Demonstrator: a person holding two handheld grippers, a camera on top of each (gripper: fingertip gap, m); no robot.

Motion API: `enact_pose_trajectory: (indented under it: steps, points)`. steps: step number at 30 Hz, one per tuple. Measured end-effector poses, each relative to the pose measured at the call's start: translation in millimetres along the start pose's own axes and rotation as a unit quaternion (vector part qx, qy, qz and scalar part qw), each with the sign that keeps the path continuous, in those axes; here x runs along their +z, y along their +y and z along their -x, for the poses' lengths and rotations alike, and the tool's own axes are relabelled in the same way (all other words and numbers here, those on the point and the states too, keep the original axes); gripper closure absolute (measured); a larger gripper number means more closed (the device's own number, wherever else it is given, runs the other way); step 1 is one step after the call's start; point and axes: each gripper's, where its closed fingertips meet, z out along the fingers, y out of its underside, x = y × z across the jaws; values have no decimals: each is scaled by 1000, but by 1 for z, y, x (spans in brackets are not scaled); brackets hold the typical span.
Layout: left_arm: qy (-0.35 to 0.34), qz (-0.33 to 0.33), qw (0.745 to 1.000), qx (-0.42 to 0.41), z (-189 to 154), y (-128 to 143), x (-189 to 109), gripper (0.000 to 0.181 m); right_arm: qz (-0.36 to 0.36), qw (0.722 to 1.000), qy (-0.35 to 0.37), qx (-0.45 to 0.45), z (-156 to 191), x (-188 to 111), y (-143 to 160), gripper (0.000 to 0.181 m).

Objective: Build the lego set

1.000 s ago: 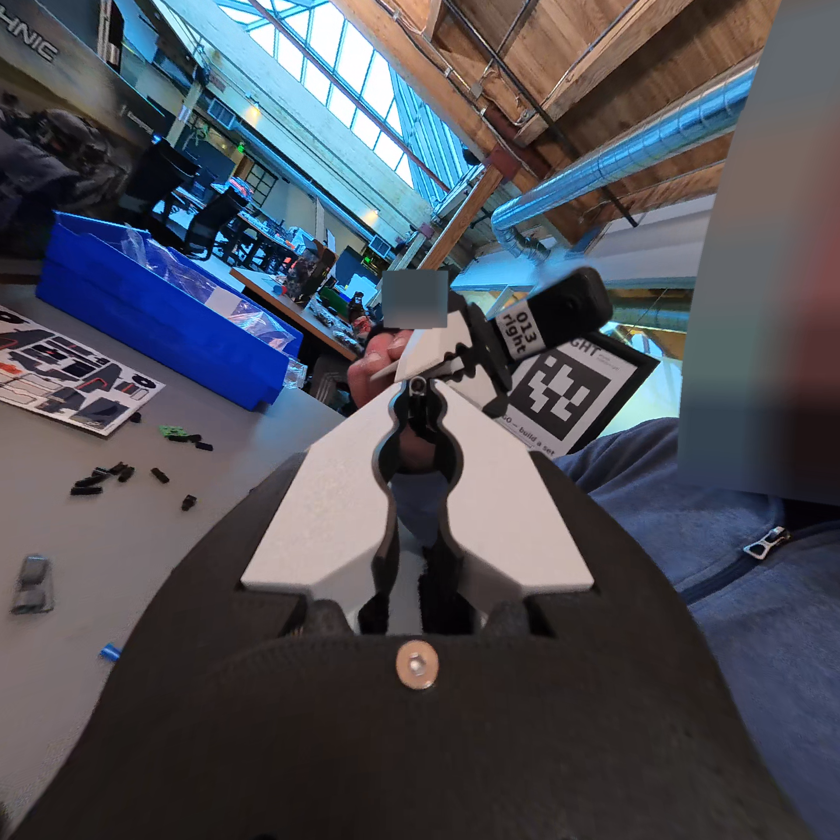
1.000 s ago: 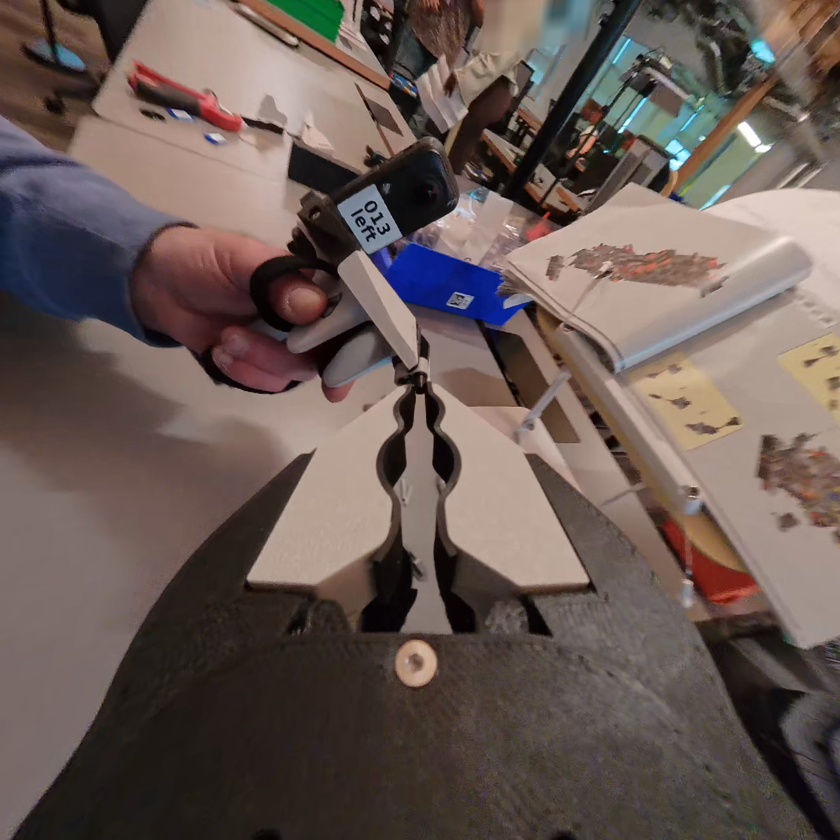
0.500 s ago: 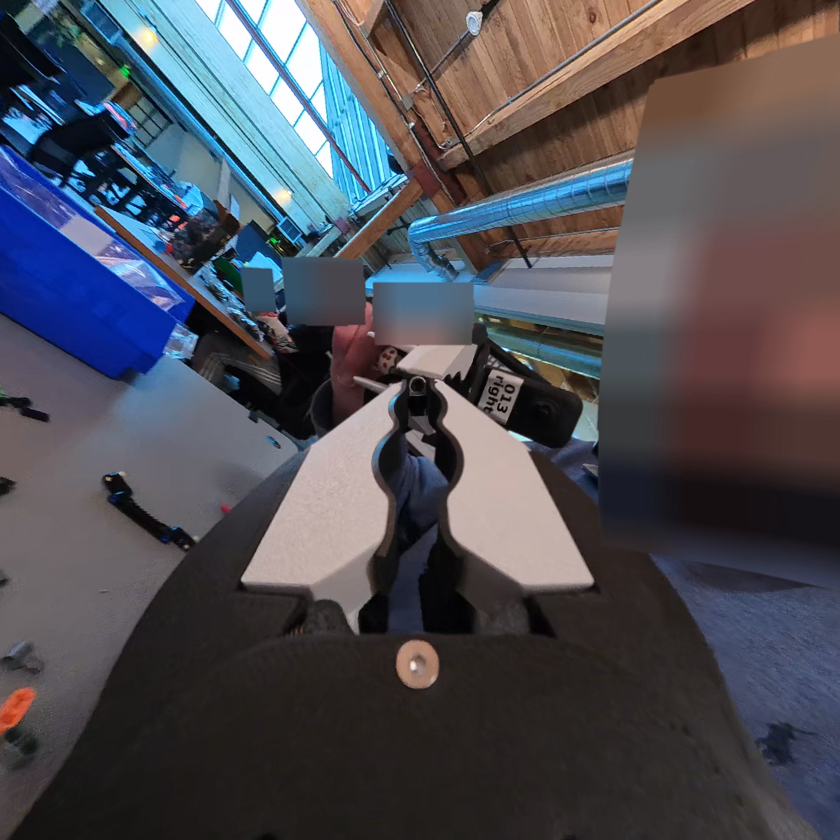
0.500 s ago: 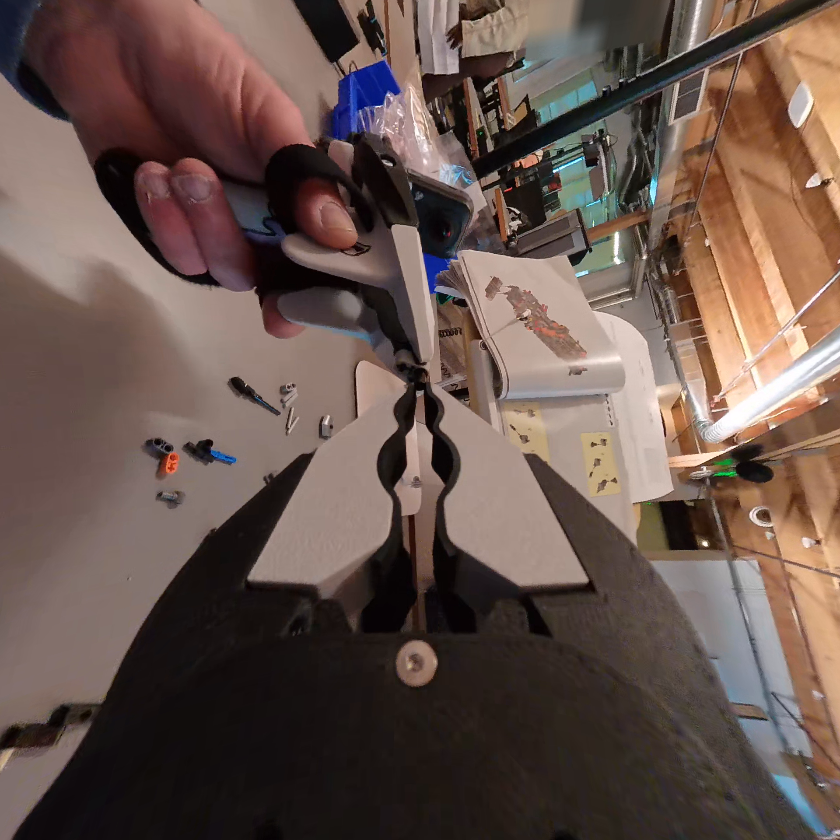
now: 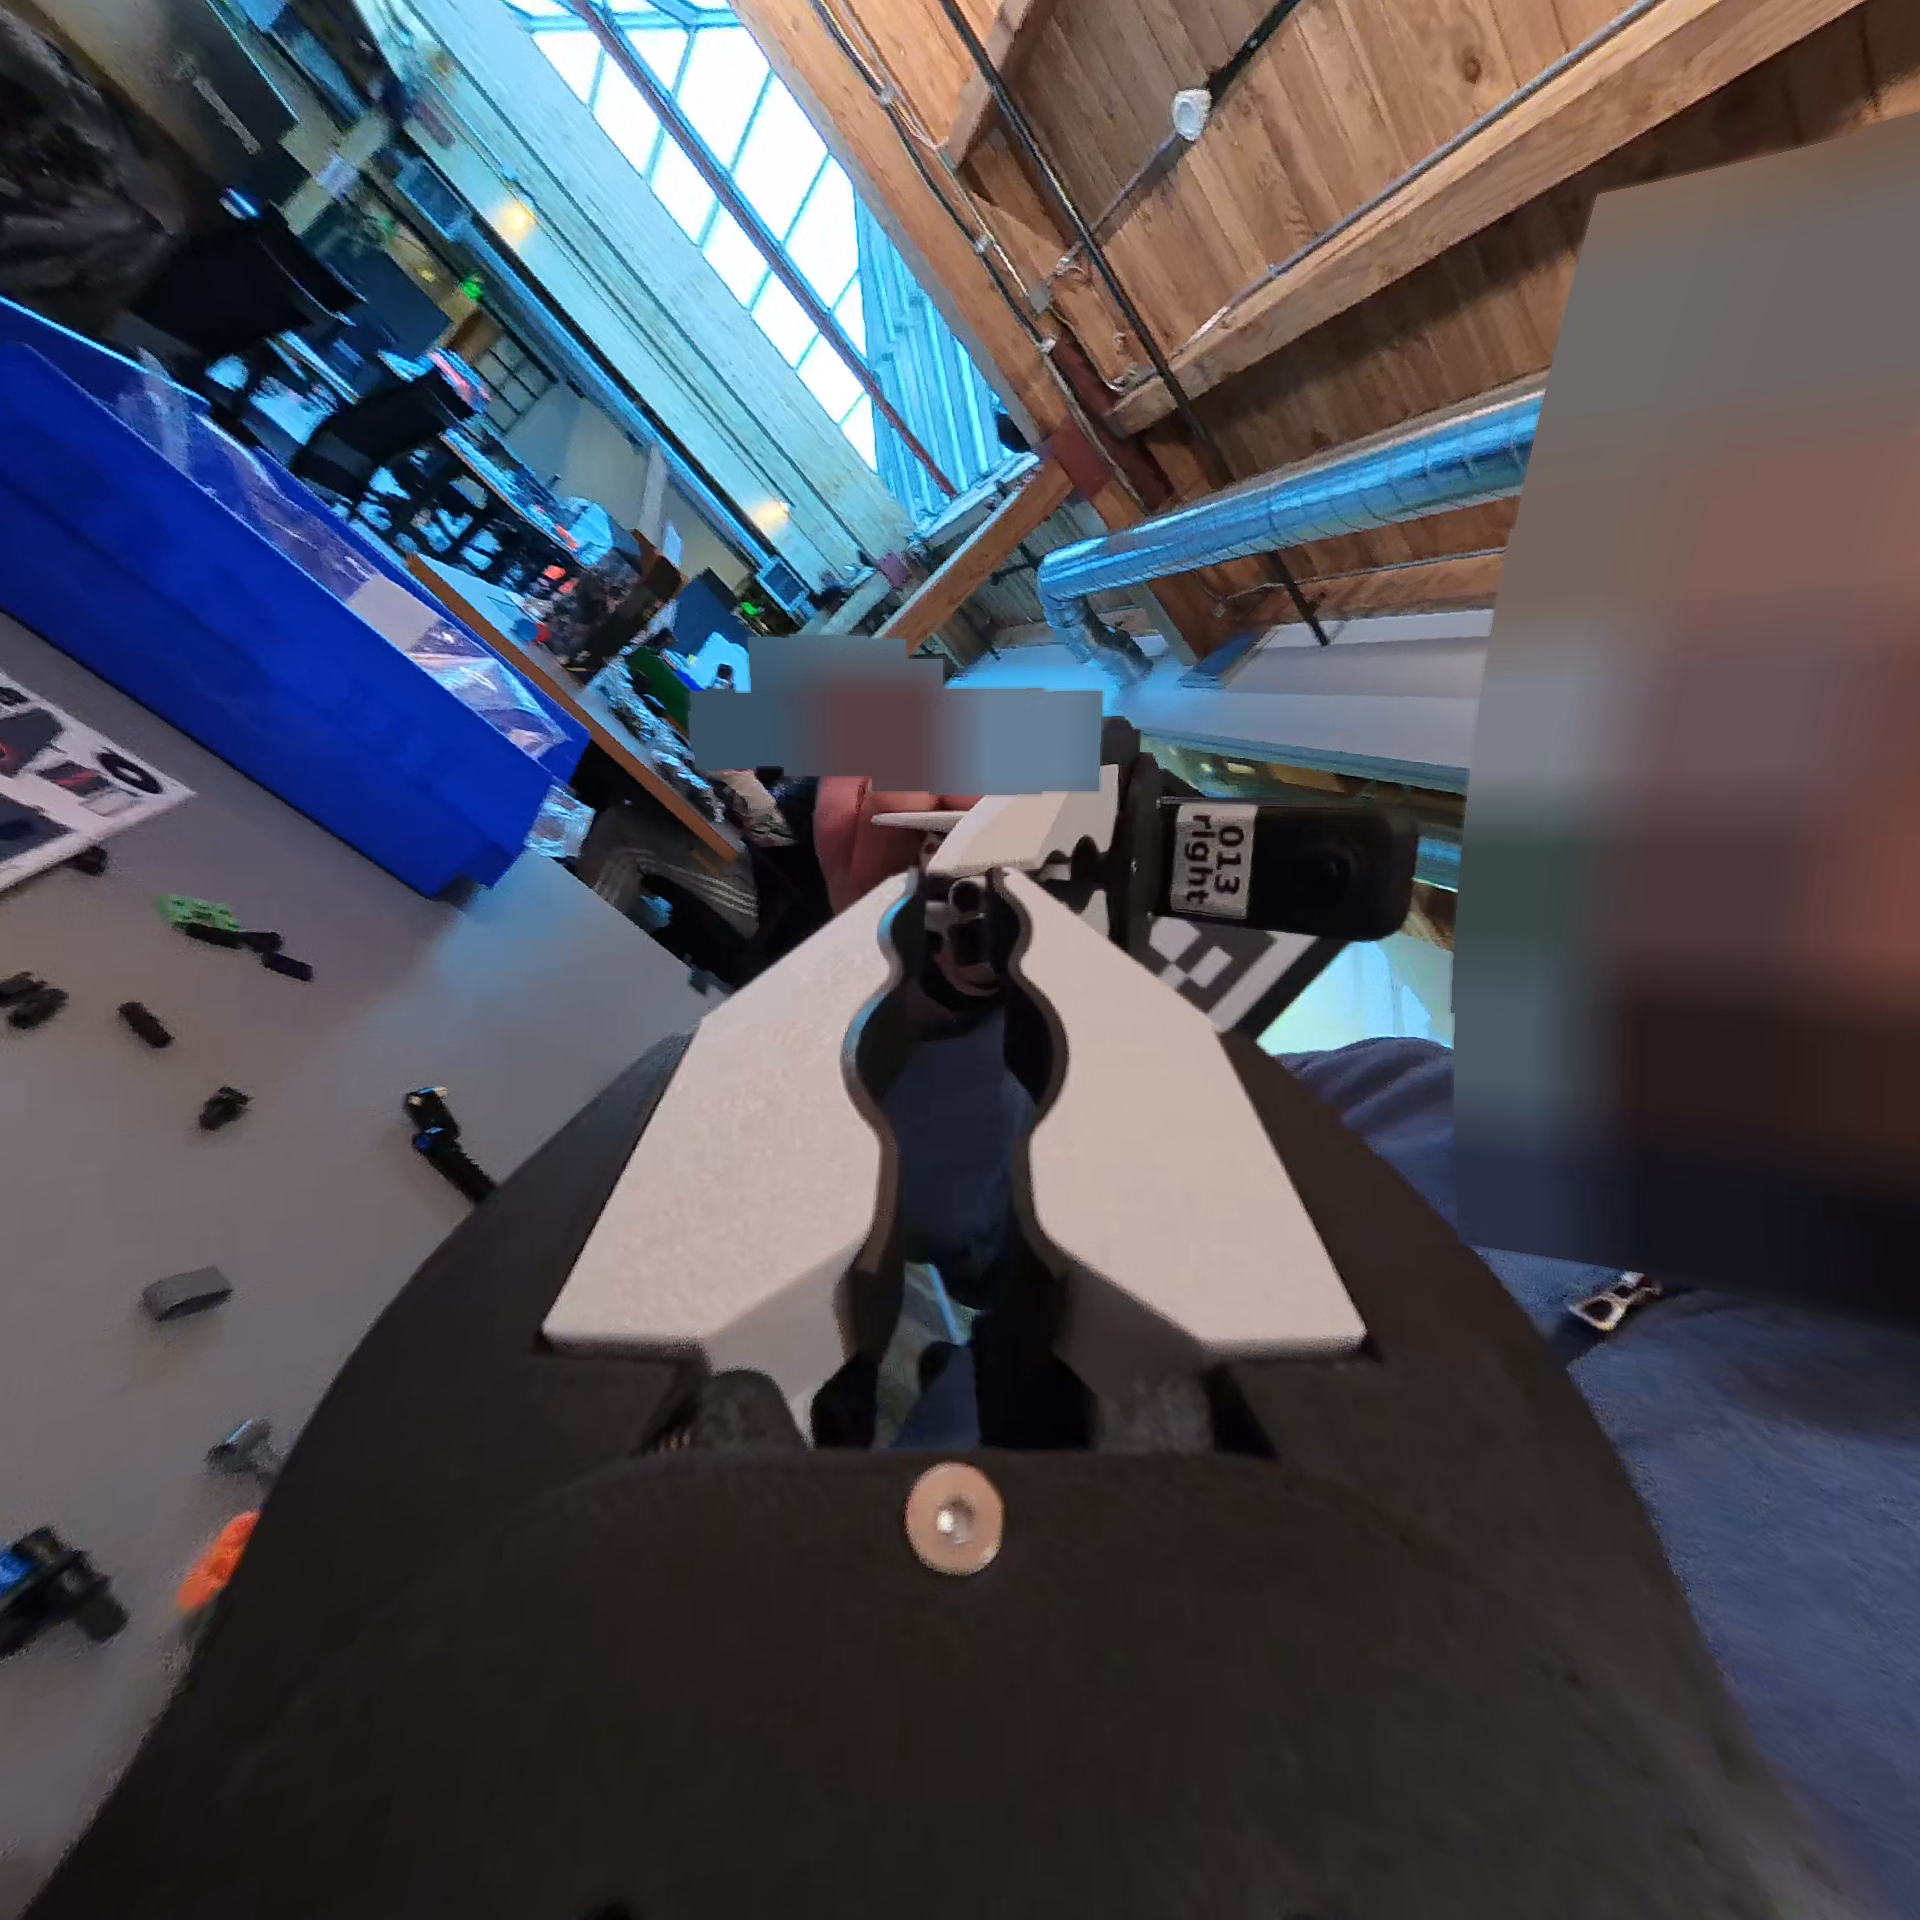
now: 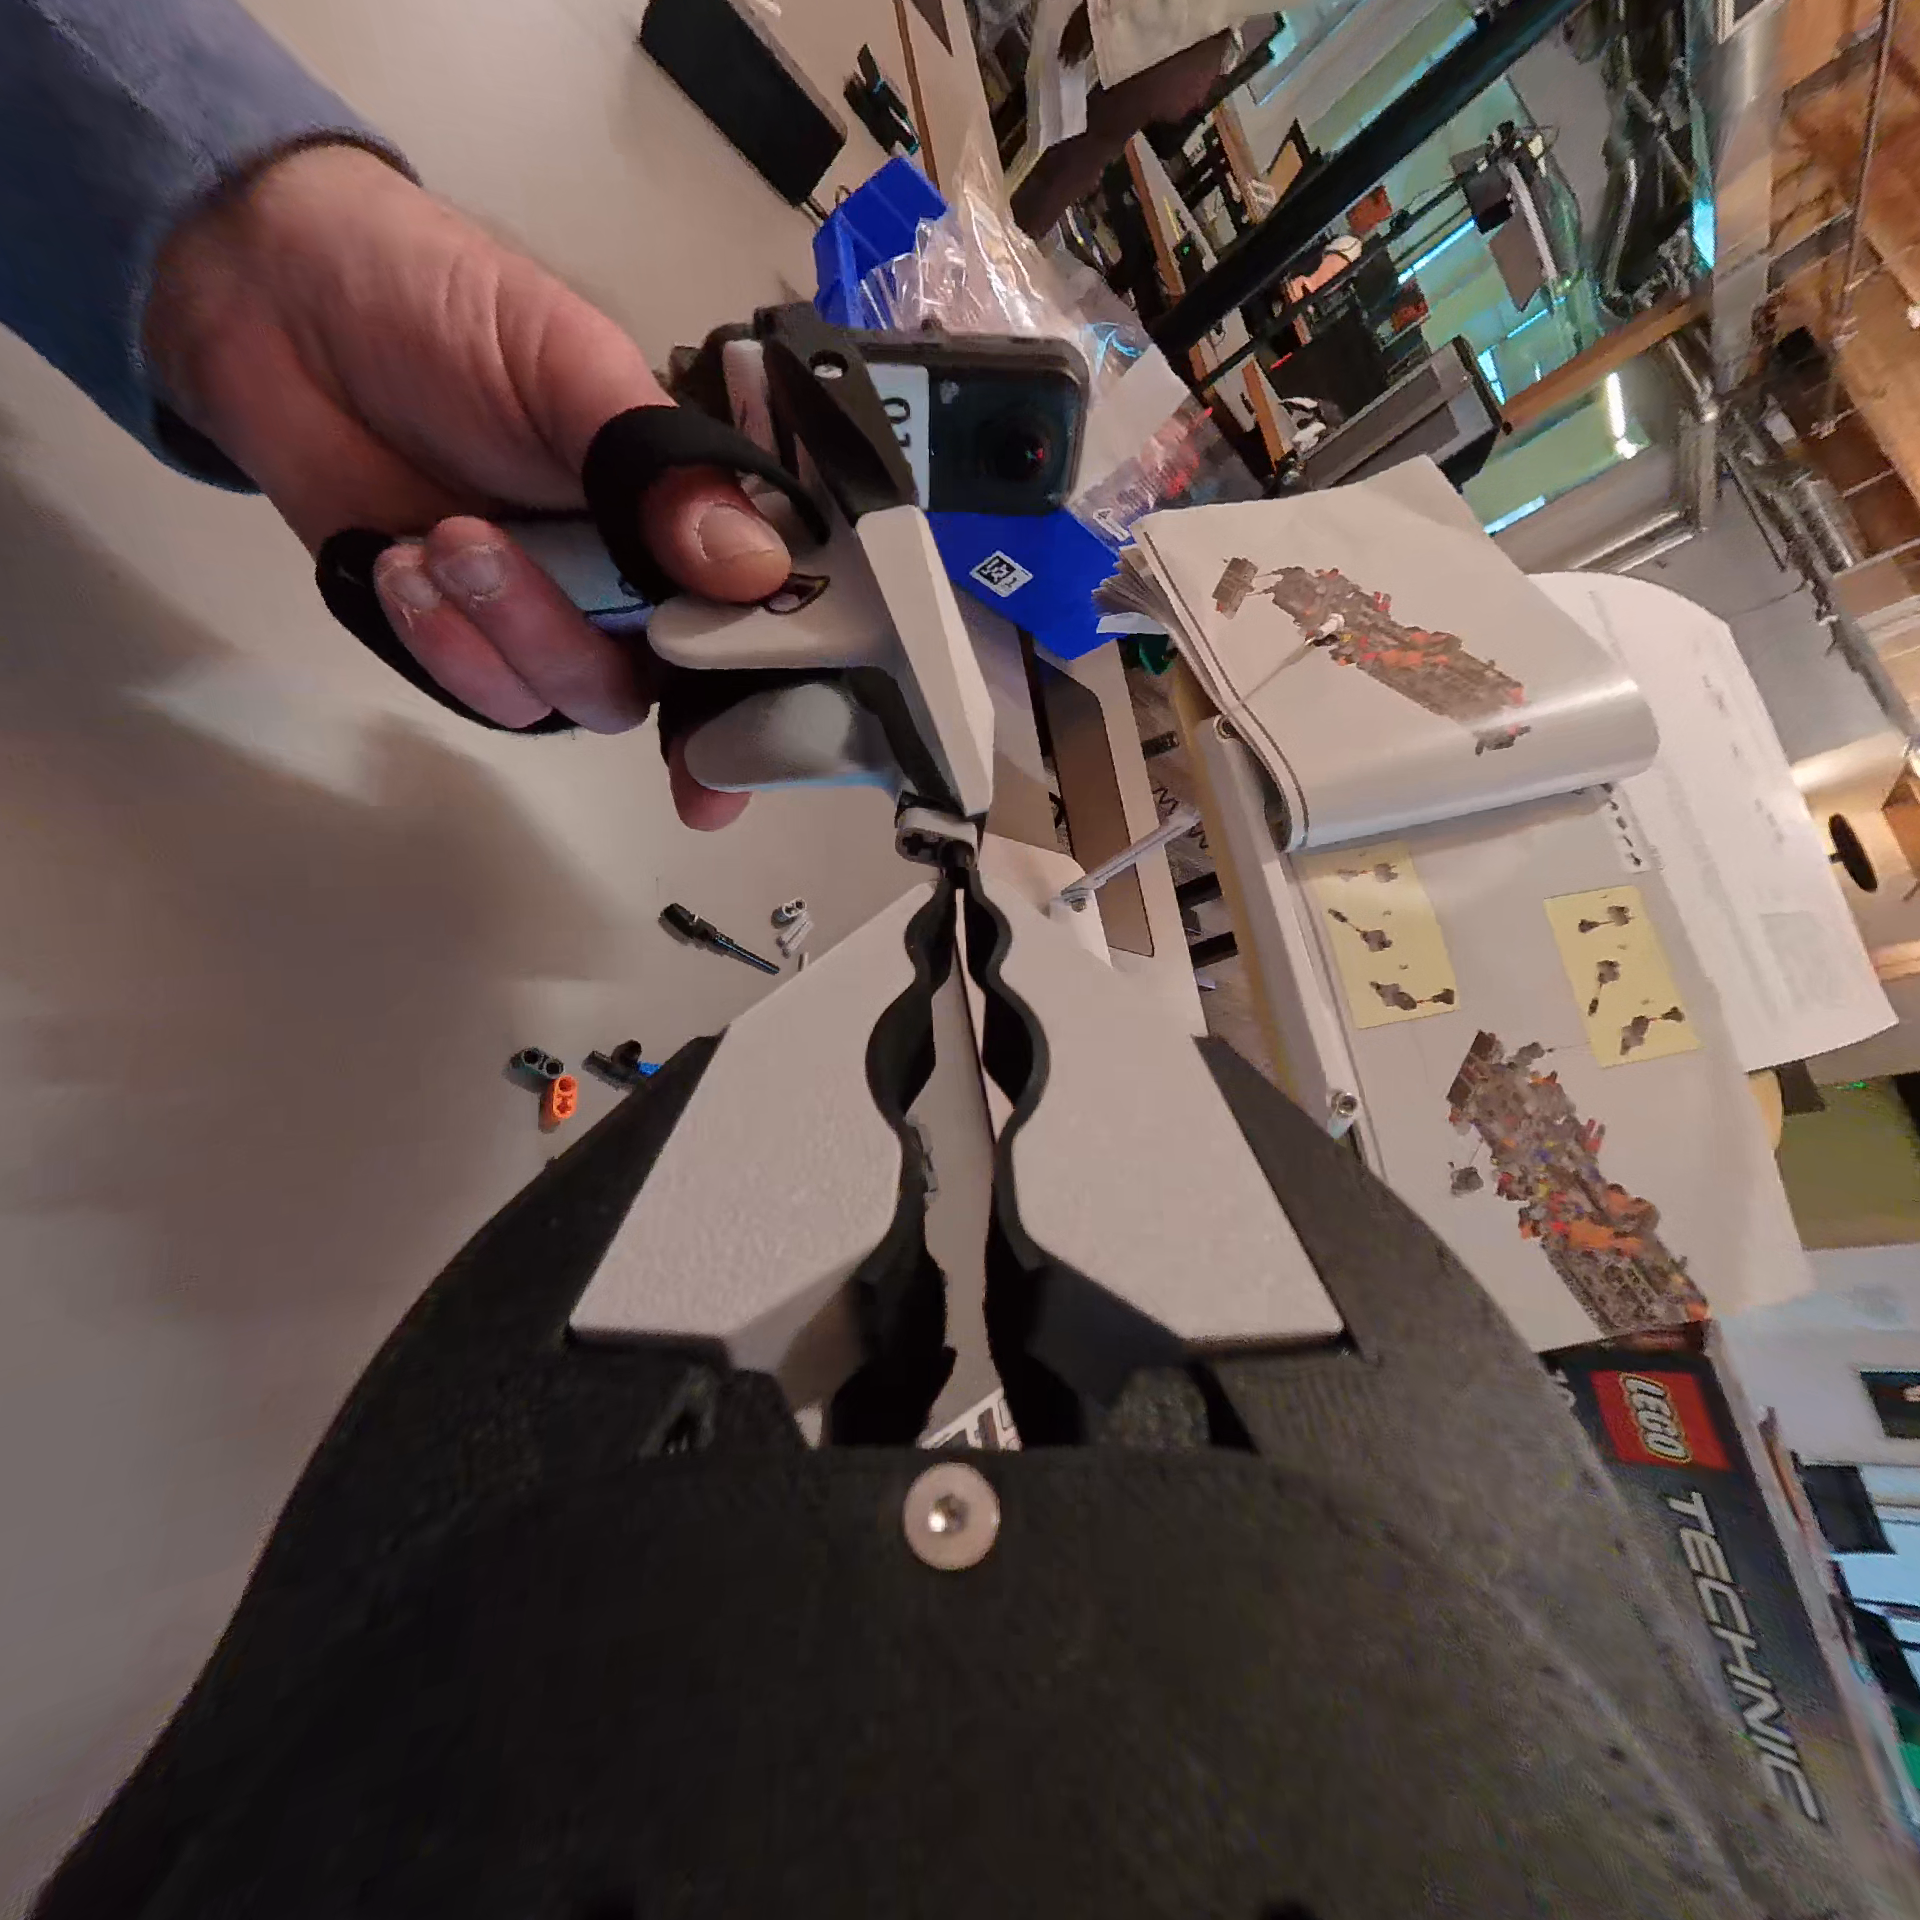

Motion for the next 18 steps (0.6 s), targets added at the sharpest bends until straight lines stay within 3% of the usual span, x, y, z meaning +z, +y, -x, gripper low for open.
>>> enact_pose_trajectory:
  steps: [1, 7, 10, 13, 18]
  points:
    - [-5, -2, 1000, 9, 1, -1, -1, 171, -4, 1000, -1, 6, -1, 0, 1, 181]
    - [-79, 12, 991, 109, 9, -4, -10, 163, -15, 999, -14, 40, -4, -2, 2, 181]
    - [-153, 25, 960, 231, 9, -8, -16, 156, -11, 997, -30, 69, -4, -1, 6, 181]
    - [-214, 73, 894, 386, 1, -2, -14, 153, -3, 993, -53, 105, -2, 2, 11, 181]
    - [-305, 164, 753, 560, 9, 10, -6, 161, 3, 985, -84, 150, 3, 5, 12, 181]
